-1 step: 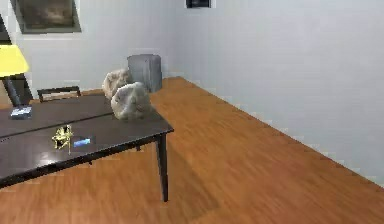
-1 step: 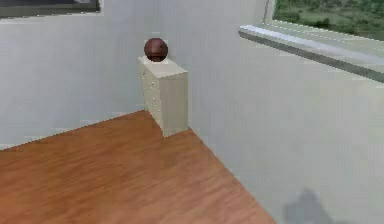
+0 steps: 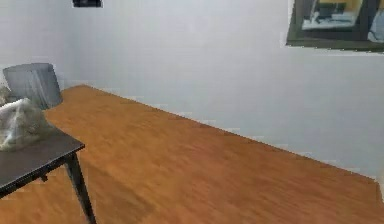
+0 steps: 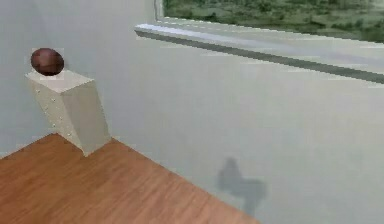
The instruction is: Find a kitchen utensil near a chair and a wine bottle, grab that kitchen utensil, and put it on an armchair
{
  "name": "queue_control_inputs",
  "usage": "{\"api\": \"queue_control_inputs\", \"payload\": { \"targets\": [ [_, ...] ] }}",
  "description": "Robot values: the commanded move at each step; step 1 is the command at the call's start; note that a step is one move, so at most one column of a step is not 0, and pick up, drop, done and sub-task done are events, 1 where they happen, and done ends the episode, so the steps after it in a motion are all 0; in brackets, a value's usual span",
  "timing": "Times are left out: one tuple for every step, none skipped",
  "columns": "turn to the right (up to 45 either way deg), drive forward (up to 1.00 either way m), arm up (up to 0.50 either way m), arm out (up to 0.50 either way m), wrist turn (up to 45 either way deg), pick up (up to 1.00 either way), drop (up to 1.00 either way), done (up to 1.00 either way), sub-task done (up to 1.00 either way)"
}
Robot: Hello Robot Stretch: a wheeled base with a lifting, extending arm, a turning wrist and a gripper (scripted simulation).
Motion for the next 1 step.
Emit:
{"api": "queue_control_inputs", "payload": {
  "targets": [
    [3.0, 0.0, 0.0, 0.0, 0.0, 0.0, 0.0, 0.0, 0.0]
  ]
}}
